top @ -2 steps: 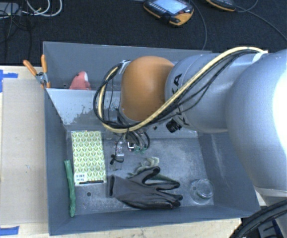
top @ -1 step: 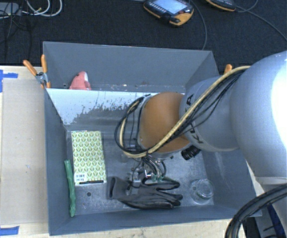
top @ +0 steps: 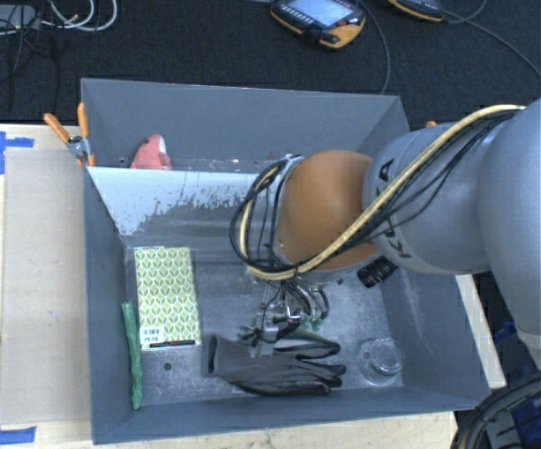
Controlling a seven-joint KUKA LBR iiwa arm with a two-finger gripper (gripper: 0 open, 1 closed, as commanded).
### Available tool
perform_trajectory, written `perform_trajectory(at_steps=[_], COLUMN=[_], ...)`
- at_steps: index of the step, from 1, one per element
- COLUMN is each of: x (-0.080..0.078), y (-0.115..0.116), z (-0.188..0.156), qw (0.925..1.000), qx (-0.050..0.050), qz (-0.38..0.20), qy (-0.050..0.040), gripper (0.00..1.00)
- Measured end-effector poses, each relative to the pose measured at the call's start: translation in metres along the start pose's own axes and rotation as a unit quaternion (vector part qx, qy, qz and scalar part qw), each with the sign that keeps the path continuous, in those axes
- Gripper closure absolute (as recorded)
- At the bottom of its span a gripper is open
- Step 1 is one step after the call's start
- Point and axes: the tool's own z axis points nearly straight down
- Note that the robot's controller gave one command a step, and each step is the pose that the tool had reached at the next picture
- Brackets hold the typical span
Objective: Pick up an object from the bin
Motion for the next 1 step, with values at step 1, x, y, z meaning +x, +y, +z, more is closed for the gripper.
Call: perform_trajectory(at_steps=[1], x=[-0.0029], y=[0.0036], z=[0.0191], qw=[1.0000], qx=[-0.001], qz=[0.000], qy=[-0.0018], gripper=[0.00])
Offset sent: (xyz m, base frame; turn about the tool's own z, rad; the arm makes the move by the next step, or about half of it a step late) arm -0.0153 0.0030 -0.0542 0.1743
